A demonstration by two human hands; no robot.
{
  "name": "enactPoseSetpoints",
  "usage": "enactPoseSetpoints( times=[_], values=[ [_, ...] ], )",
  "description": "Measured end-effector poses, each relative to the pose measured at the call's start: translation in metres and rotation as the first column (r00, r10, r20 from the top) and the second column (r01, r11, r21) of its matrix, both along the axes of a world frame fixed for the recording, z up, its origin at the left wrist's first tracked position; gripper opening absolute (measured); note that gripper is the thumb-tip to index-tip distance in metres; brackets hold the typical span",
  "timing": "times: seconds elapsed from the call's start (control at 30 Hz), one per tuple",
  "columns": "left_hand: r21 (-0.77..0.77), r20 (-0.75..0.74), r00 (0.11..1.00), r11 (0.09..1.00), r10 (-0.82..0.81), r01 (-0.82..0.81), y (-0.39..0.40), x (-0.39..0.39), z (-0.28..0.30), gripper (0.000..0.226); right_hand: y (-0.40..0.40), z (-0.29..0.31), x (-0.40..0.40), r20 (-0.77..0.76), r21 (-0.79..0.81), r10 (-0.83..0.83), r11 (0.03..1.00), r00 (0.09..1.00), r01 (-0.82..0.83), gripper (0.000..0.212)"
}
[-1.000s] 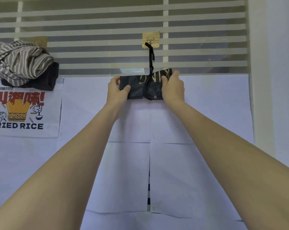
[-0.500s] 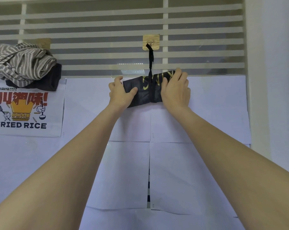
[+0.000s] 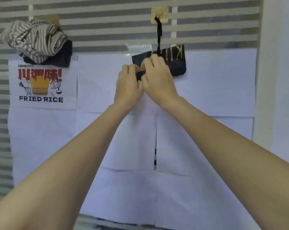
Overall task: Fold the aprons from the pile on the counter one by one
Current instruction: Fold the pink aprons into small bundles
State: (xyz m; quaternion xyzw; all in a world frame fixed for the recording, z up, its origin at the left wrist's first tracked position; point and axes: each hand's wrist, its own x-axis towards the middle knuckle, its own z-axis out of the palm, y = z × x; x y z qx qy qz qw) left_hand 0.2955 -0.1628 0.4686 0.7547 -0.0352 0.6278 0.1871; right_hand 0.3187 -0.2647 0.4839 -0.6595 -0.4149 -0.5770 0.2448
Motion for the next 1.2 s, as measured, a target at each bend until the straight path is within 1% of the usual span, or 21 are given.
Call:
enactPoseSetpoints(
  times=[0.1, 0.17, 0.2, 0.27, 0.37, 0.47, 0.5, 0.53, 0.6, 0.67, 0.7, 0.77, 0.8, 0.87, 0.9, 0.97, 1.0, 1.07, 1.1, 1.13, 1.2],
  values=[
    [-0.016, -0.092, 0.995, 1.0, -0.029, 0.027, 0.009, -0.019, -0.077, 0.006, 0.02, -0.078, -0.014, -0.251, -0.15, 0.09, 0.98, 0.964, -0.131, 0.025],
    [-0.012, -0.329, 0.944, 1.0, 0.001, -0.005, 0.024, -0.042, -0.168, 0.02, 0.029, -0.162, -0.024, -0.448, -0.319, 0.026, 0.929, 0.894, -0.187, 0.024],
    [-0.008, -0.481, 0.876, 1.0, 0.005, -0.01, 0.033, -0.052, -0.213, 0.024, 0.033, -0.204, -0.025, -0.533, -0.393, -0.005, 0.887, 0.846, -0.242, 0.023],
    [-0.035, -0.758, 0.652, 0.999, 0.0, -0.041, 0.048, -0.077, -0.294, 0.023, 0.042, -0.285, -0.033, -0.657, -0.52, -0.093, 0.774, 0.748, -0.362, 0.021],
    [-0.053, -0.949, 0.313, 0.997, -0.031, -0.059, 0.058, -0.113, -0.377, 0.03, 0.052, -0.378, -0.055, -0.723, -0.65, -0.245, 0.558, 0.646, -0.516, 0.019],
    [-0.008, -1.0, 0.019, 1.0, -0.008, 0.014, 0.07, -0.15, -0.438, 0.042, 0.054, -0.441, -0.083, -0.67, -0.741, -0.417, 0.317, 0.615, -0.593, 0.012],
    [0.022, -0.998, -0.057, 0.999, 0.024, 0.031, 0.076, -0.163, -0.456, 0.046, 0.053, -0.459, -0.091, -0.639, -0.755, -0.477, 0.239, 0.603, -0.61, 0.018],
    [0.051, -0.99, -0.13, 0.998, 0.055, 0.037, 0.083, -0.176, -0.471, 0.049, 0.054, -0.477, -0.1, -0.606, -0.754, -0.552, 0.171, 0.572, -0.634, 0.029],
    [0.091, -0.966, -0.237, 0.995, 0.1, 0.051, 0.1, -0.202, -0.494, 0.054, 0.057, -0.513, -0.125, -0.552, -0.73, -0.671, 0.102, 0.496, -0.675, 0.063],
    [0.128, -0.949, -0.282, 0.99, 0.138, 0.051, 0.112, -0.225, -0.509, 0.061, 0.057, -0.545, -0.153, -0.434, -0.775, -0.771, 0.056, 0.466, -0.629, 0.09],
    [0.144, -0.944, -0.292, 0.989, 0.151, 0.045, 0.118, -0.235, -0.515, 0.064, 0.057, -0.555, -0.167, -0.389, -0.801, -0.8, 0.049, 0.457, -0.597, 0.091],
    [0.152, -0.945, -0.289, 0.988, 0.153, 0.026, 0.134, -0.255, -0.525, 0.065, 0.063, -0.578, -0.194, -0.329, -0.855, -0.81, 0.038, 0.485, -0.517, 0.073],
    [0.162, -0.946, -0.281, 0.987, 0.162, 0.02, 0.145, -0.264, -0.531, 0.067, 0.071, -0.596, -0.199, -0.368, -0.878, -0.774, 0.107, 0.515, -0.467, 0.069],
    [0.169, -0.95, -0.269, 0.986, 0.161, -0.005, 0.159, -0.273, -0.54, 0.07, 0.081, -0.603, -0.202, -0.315, -0.905, -0.792, 0.084, 0.523, -0.418, 0.067],
    [0.16, -0.952, -0.268, 0.987, 0.147, -0.028, 0.166, -0.278, -0.545, 0.07, 0.087, -0.608, -0.202, -0.358, -0.909, -0.73, 0.13, 0.582, -0.397, 0.055],
    [0.154, -0.956, -0.266, 0.985, 0.127, -0.082, 0.171, -0.279, -0.552, 0.071, 0.094, -0.577, -0.194, -0.328, -0.882, -0.716, -0.001, 0.616, -0.472, 0.021],
    [0.151, -0.954, -0.276, 0.984, 0.119, -0.096, 0.172, -0.28, -0.555, 0.071, 0.101, -0.566, -0.189, -0.397, -0.843, -0.703, 0.027, 0.59, -0.536, 0.005],
    [0.156, -0.948, -0.298, 0.981, 0.115, -0.118, 0.174, -0.278, -0.556, 0.071, 0.111, -0.54, -0.17, -0.545, -0.776, -0.709, 0.226, 0.447, -0.589, 0.015],
    [0.168, -0.947, -0.294, 0.978, 0.125, -0.126, 0.174, -0.275, -0.552, 0.071, 0.116, -0.523, -0.162, -0.572, -0.773, -0.699, 0.284, 0.429, -0.567, 0.015],
    [0.183, -0.952, -0.271, 0.975, 0.143, -0.129, 0.175, -0.273, -0.546, 0.071, 0.121, -0.508, -0.154, -0.575, -0.787, -0.696, 0.327, 0.429, -0.524, 0.015],
    [0.191, -0.974, -0.148, 0.971, 0.169, -0.145, 0.176, -0.265, -0.525, 0.077, 0.131, -0.473, -0.137, -0.65, -0.754, -0.663, 0.5, 0.371, -0.427, 0.021]
  ],
)
